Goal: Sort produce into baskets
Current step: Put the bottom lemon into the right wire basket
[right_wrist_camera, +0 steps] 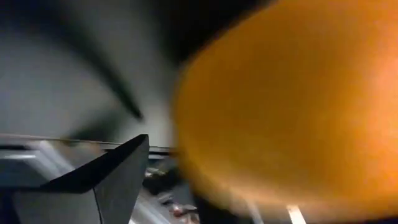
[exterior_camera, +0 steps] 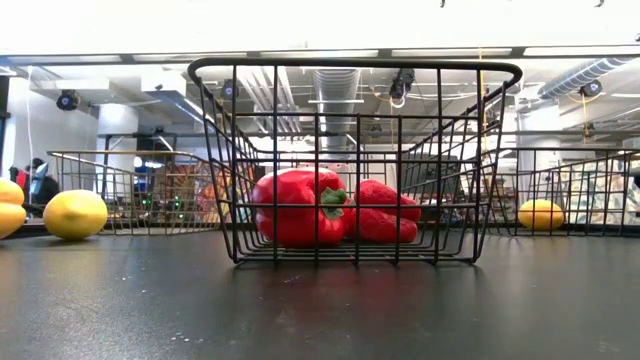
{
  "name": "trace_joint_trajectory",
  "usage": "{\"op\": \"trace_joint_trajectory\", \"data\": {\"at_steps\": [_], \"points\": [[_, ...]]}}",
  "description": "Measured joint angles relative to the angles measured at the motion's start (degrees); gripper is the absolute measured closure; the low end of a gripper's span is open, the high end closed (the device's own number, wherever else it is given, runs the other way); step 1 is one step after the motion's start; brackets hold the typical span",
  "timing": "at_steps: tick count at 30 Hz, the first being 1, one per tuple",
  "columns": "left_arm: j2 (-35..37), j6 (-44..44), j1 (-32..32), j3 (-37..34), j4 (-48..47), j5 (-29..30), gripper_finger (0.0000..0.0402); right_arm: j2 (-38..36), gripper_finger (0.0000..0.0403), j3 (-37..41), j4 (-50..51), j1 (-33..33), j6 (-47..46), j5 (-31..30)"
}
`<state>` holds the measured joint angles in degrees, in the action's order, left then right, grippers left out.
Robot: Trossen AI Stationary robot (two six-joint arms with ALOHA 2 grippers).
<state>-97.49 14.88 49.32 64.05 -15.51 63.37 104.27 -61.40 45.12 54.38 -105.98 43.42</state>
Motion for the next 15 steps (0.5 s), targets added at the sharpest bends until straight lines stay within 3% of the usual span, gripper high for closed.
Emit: {"op": "trace_joint_trajectory", "data": {"at_steps": [8, 15], "points": [[0.0, 0.1, 0.0, 0.0, -0.5, 0.2, 0.0051, 0.1, 0.0079, -0.1, 3.4, 0.1, 0.4, -1.6], [0.0, 0.0, 0.0, 0.0, -0.5, 0.2, 0.0051, 0.0, 0.0051, -6.0, 11.6, 0.1, 2.8, -2.6]]}}
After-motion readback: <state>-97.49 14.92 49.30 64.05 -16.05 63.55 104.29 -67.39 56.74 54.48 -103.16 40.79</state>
